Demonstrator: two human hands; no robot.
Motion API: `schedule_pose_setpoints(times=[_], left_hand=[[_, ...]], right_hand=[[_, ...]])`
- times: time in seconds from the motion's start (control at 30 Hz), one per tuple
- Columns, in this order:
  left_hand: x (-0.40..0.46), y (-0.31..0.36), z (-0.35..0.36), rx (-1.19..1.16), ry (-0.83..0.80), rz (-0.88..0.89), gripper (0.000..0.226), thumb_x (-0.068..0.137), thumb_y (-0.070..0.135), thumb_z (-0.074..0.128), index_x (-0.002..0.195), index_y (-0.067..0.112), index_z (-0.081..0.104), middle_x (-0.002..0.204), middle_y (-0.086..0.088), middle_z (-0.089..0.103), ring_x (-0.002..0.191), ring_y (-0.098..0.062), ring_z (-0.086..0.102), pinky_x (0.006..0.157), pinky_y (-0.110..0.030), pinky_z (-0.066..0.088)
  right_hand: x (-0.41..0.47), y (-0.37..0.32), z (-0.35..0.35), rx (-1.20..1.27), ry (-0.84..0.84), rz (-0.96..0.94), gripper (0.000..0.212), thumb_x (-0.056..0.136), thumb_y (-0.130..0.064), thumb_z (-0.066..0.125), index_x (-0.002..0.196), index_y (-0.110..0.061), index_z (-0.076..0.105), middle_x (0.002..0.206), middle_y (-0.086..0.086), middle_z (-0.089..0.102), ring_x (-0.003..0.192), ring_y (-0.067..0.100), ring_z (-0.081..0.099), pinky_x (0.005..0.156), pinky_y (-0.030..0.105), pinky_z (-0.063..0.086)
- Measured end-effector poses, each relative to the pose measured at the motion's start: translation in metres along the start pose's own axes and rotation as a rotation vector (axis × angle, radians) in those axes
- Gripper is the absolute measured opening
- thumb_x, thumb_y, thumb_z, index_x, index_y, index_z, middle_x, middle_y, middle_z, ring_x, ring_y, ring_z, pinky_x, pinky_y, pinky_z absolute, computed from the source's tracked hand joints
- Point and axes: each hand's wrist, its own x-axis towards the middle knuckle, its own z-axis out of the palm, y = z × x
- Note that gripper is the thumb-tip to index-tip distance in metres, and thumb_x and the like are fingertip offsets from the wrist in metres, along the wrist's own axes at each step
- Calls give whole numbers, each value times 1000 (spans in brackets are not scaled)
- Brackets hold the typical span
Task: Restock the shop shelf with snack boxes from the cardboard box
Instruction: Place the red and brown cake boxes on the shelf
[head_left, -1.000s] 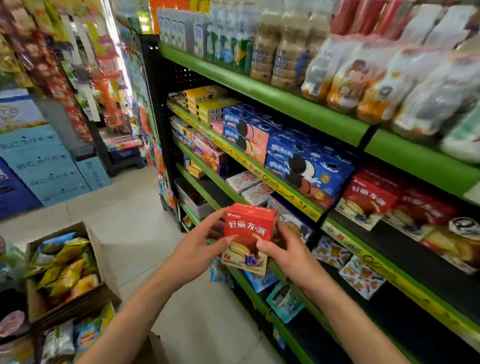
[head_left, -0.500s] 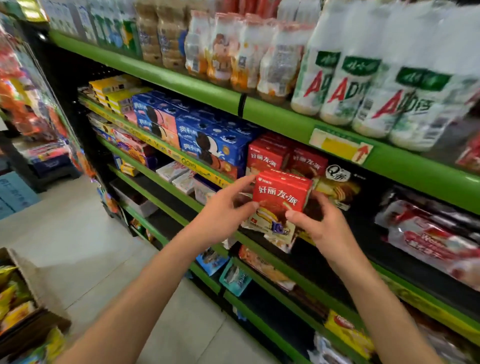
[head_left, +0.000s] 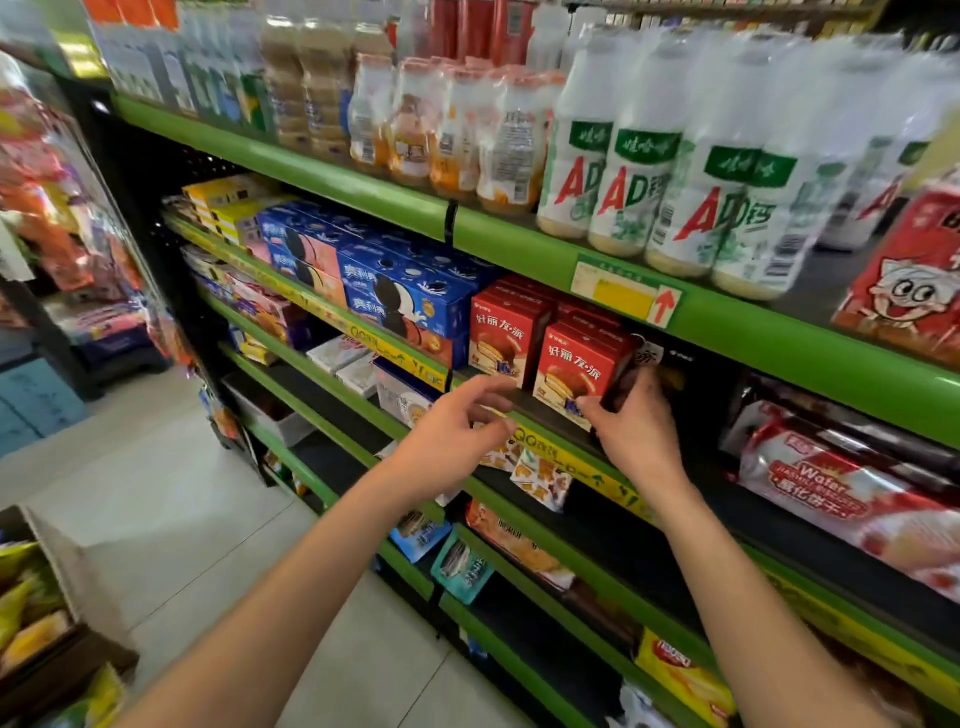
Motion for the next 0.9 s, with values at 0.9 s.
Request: schedule_pose_setpoints(times=[0.9], left_hand=[[-5,-64,-64,-86,-4,-161,18,96,23,60,113,28,65,104,5,68,98,-17,65,83,-33,57]], right_hand=[[-42,-59,48,-58,-133,-275,35,92,-41,56,63,-22,49,58,-7,56,55,11,55,51,30,43]])
